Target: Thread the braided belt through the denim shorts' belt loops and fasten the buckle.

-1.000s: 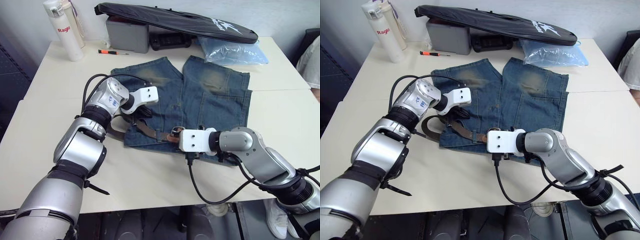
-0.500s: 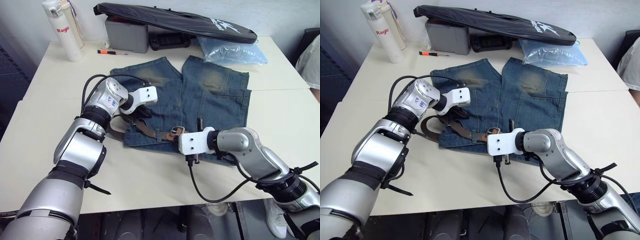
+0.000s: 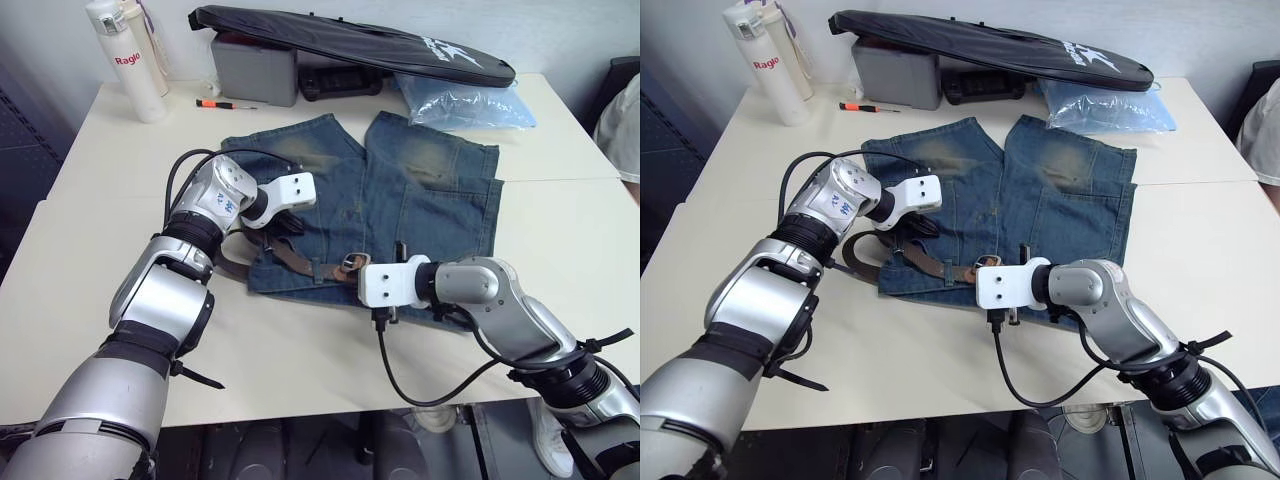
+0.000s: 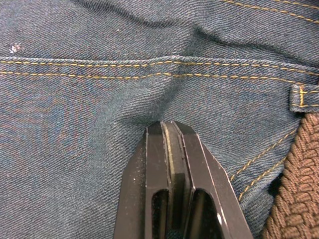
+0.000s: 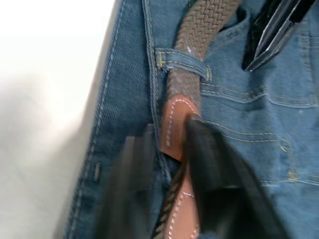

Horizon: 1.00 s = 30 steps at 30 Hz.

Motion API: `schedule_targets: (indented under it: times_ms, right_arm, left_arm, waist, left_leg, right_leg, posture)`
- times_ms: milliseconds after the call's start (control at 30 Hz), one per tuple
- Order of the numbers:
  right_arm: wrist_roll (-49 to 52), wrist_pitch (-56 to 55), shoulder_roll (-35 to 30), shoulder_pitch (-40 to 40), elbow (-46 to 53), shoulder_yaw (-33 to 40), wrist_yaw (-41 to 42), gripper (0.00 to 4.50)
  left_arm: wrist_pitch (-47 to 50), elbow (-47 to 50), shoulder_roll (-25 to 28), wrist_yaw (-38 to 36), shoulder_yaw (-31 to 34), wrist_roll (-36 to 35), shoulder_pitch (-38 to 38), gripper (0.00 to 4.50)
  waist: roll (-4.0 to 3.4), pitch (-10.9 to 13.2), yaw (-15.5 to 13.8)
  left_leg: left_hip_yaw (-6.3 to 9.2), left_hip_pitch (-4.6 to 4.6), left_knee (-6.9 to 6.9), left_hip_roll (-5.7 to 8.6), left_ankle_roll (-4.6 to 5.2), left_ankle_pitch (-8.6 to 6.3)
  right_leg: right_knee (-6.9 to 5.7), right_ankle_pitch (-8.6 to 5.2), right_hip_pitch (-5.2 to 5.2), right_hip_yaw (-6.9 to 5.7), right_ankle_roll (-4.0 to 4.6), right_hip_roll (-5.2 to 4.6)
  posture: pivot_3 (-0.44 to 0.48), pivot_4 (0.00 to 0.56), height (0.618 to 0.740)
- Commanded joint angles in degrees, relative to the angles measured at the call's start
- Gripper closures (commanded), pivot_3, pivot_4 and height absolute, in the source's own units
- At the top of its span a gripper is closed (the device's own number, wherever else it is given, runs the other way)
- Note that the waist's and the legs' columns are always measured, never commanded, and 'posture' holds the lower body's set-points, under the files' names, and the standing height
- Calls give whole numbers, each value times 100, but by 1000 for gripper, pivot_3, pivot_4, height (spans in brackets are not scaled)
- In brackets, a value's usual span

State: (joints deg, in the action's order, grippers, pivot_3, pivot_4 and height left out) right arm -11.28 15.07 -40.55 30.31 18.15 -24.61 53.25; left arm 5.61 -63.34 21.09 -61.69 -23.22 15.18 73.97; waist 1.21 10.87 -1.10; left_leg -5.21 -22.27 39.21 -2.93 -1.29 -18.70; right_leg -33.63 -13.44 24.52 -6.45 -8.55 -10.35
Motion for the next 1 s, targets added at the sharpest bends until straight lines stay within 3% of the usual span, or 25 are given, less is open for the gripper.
schedule_targets:
  times_ms: [33,833,933,1000]
  right_arm:
    - [-89,-105,-21,-2,46,71,55,3238]
    - [-252,468,310,132,-379,98,74,3238]
    - [-157,633,346,132,-312,159,102,4463]
    - [-81,750,343,128,-229,204,139,4463]
  left_arm:
    - [32,-94,-25,29,-41,171,-102,4500]
    - [-35,-113,-15,111,10,235,-86,4500]
    - [-44,-115,-21,119,7,239,-90,4500]
    - [-47,-110,-26,122,4,241,-96,4500]
  waist:
    - [0,0,-1]
    - [0,0,2]
    - [0,0,2]
    - [0,0,2]
  left_leg:
    - [0,0,0,0,0,0]
    - [0,3,5,0,1,1]
    - [0,3,6,0,1,1]
    - [0,3,6,0,1,1]
  right_leg:
    - [0,0,0,0,0,0]
    - [-8,1,-2,1,1,0]
    - [-9,1,-2,1,1,-1]
    - [-9,1,-2,1,1,0]
  posture:
    - [0,150,740]
    - [0,150,740]
    - [0,150,740]
    - [0,150,740]
